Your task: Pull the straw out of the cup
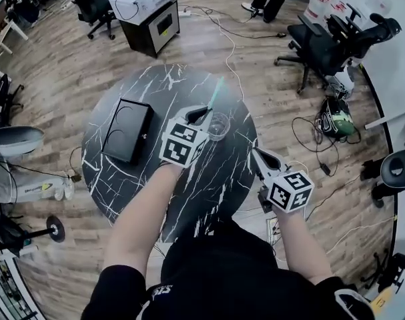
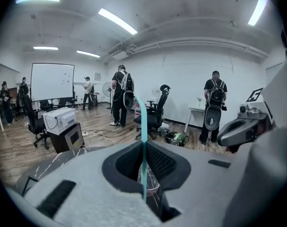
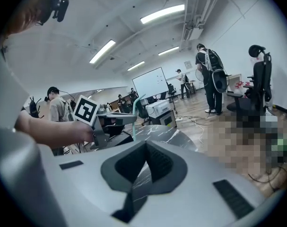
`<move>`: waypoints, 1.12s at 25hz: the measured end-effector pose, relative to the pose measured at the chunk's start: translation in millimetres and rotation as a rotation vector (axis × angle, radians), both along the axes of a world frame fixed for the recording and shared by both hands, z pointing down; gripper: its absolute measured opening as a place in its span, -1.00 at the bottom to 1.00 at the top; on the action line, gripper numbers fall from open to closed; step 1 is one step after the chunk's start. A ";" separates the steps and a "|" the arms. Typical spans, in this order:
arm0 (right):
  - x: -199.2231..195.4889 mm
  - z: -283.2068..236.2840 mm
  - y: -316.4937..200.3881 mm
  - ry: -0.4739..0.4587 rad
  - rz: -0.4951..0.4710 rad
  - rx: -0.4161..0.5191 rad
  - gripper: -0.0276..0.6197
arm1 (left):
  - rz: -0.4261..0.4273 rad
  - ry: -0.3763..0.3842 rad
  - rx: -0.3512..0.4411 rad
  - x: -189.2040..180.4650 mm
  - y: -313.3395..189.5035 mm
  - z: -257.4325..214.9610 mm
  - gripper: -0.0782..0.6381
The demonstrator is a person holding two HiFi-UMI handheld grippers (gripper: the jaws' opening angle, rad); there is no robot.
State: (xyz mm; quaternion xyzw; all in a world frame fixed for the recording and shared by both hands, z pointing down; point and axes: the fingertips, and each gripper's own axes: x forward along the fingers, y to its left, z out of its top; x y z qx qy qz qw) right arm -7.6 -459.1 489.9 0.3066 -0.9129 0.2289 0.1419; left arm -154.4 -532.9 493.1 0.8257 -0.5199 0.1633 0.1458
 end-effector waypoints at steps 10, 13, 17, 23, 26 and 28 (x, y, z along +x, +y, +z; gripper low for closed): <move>-29.5 -59.6 53.8 0.003 -0.030 0.112 -0.90 | -0.109 0.094 0.120 -60.8 97.2 -67.2 -0.70; -28.6 -70.3 63.4 -0.003 -0.036 0.132 -0.90 | -0.138 0.103 0.141 -70.1 121.4 -79.4 -0.70; -19.4 -77.2 67.2 -0.009 -0.047 0.149 -0.90 | -0.184 0.104 0.167 -71.6 146.8 -91.8 -0.70; 7.2 -84.2 66.3 0.020 -0.087 0.205 -0.90 | -0.250 0.104 0.191 -58.6 164.3 -109.1 -0.70; 31.9 -91.7 63.0 -0.010 -0.080 0.212 -0.90 | -0.277 0.104 0.203 -44.1 169.3 -116.3 -0.70; 49.5 -91.6 61.8 -0.023 -0.072 0.207 -0.90 | -0.306 0.110 0.209 -34.9 178.5 -118.9 -0.70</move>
